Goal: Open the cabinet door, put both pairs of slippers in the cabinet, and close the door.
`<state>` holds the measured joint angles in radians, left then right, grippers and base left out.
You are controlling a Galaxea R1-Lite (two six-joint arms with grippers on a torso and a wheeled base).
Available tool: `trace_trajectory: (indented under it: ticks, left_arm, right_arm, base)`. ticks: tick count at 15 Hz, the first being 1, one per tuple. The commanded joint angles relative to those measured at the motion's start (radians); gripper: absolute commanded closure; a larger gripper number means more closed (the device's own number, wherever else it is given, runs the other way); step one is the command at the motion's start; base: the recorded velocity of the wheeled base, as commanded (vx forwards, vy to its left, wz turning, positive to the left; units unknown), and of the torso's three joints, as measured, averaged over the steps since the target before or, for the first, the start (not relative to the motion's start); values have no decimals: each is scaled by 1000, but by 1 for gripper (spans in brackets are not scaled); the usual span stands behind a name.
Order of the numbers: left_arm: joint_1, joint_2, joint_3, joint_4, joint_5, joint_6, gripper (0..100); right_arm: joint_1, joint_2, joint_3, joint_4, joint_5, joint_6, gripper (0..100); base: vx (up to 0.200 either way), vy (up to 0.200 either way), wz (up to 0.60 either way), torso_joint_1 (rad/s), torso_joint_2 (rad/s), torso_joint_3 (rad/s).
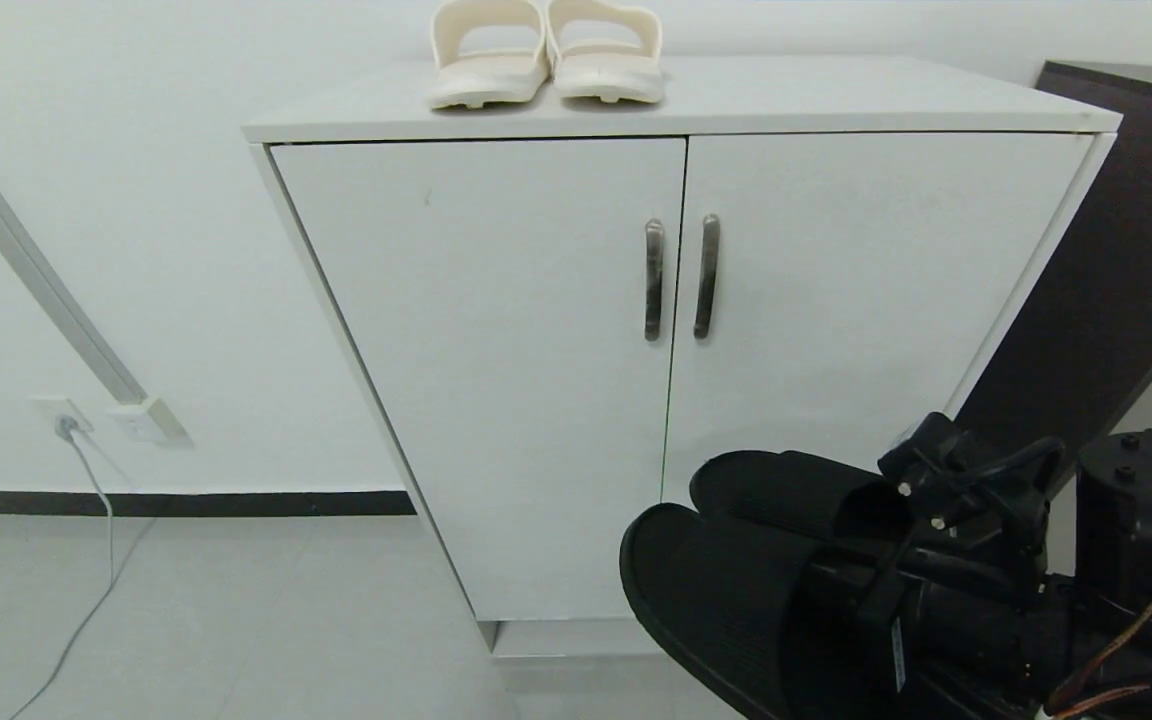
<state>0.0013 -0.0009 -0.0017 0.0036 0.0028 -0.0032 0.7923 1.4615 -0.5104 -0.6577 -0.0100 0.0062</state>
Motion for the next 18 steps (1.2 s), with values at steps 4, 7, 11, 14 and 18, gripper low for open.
trace_trajectory:
  ticks: [4, 7, 11, 14, 18]
  left_arm:
    - [0, 1, 0, -1, 0, 0, 0]
    - [0, 1, 0, -1, 0, 0, 0]
    - [0, 2, 0, -1, 0, 2, 0]
    - [0, 42, 0, 1, 6, 3, 0]
    - [-1, 154, -136, -2, -12, -41, 0]
  right_arm:
    - [1, 8, 1, 0, -1, -8, 100]
    - [1, 8, 6, 0, 1, -12, 100]
    - [1, 8, 9, 0, 1, -12, 100]
    - [1, 8, 9, 0, 1, -14, 100]
    - [4, 7, 15, 0, 1, -22, 100]
  base:
    - [0, 0, 0, -11, 305, 292]
    - [0, 0, 0, 0, 42, 29]
    - [0, 0, 0, 0, 0, 0]
    - [0, 0, 0, 0, 0, 0]
    - [0, 0, 0, 0, 0, 0]
